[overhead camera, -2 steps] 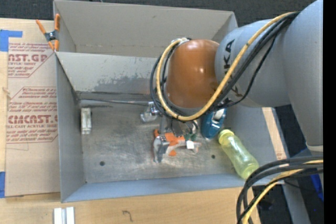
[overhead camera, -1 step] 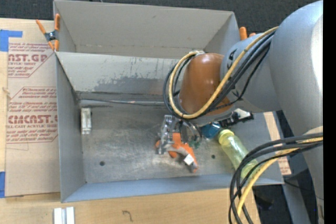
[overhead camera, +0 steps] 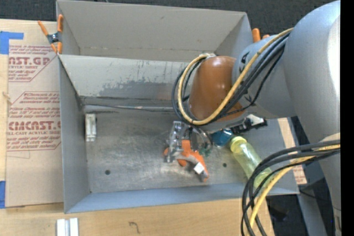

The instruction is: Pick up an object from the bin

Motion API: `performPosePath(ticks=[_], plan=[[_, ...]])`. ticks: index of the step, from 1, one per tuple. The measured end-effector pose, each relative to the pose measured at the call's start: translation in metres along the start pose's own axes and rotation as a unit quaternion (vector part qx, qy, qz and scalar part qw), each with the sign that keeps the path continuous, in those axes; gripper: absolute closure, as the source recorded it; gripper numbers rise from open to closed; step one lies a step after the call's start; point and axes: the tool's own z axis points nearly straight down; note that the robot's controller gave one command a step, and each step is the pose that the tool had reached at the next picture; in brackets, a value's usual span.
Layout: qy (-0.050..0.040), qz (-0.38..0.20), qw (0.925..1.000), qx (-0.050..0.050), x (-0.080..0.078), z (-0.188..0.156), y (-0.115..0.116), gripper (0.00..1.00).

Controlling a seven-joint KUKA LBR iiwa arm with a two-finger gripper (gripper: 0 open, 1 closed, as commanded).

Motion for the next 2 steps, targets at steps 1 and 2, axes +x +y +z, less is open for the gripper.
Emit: performPosePath(ticks=[1,2], plan=[[-0.0001,0.000,1.0000,0.000,0.000,-0.001,0.000,1.00],[-0.0028,-0.109,0.9940,0.002,-0.022,-0.020,0.011,0.00]])
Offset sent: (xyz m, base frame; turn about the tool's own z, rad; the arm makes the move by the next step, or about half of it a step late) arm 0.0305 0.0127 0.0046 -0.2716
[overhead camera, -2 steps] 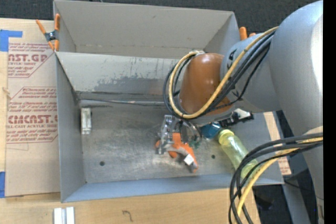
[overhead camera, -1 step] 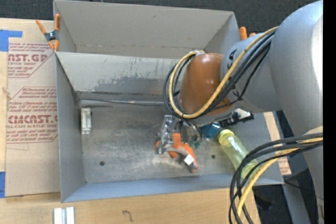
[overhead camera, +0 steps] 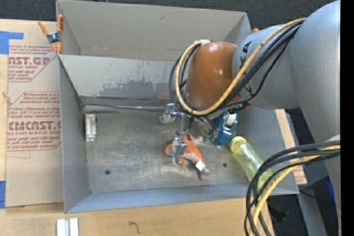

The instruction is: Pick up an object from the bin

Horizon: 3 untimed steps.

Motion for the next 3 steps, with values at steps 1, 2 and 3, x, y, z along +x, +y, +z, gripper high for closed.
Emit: performPosePath(ticks=[1,2,3], plan=[[0.0018,-0.027,0.9996,-0.001,-0.008,0.016,0.003,1.00],[0.0019,-0.027,0.9996,-0.001,-0.008,0.016,0.003,1.00],[0.0065,-0.020,0.9998,-0.001,-0.004,-0.027,0.000,1.00]])
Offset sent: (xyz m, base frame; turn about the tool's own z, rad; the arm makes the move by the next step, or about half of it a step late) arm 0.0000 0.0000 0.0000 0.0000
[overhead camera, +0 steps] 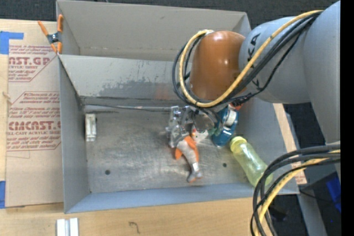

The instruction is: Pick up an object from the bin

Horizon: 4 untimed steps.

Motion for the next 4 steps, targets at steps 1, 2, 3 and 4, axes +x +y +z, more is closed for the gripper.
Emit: performPosePath(ticks=[1,2,3,4], plan=[[-0.0048,0.019,0.9998,0.000,-0.015,-0.048,0.010,1.00],[-0.0053,0.001,1.0000,0.001,0.002,-0.107,-0.010,0.00],[-0.0052,0.001,1.0000,0.001,0.002,-0.107,-0.010,0.00],[-0.0090,-0.040,0.9992,0.002,0.008,-0.089,-0.012,0.00]])
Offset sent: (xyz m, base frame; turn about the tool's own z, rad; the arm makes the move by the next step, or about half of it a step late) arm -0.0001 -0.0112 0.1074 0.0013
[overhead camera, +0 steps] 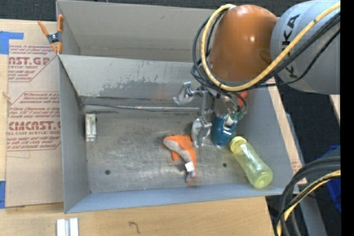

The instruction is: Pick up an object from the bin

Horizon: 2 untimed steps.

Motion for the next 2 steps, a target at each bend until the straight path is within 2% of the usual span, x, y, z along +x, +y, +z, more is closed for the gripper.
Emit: performPosePath(ticks=[1,2], plan=[[0.0023,-0.070,0.9975,-0.001,0.010,0.068,0.001,0.00],[0.0028,-0.083,0.9966,-0.001,0.020,0.128,0.015,0.00]])
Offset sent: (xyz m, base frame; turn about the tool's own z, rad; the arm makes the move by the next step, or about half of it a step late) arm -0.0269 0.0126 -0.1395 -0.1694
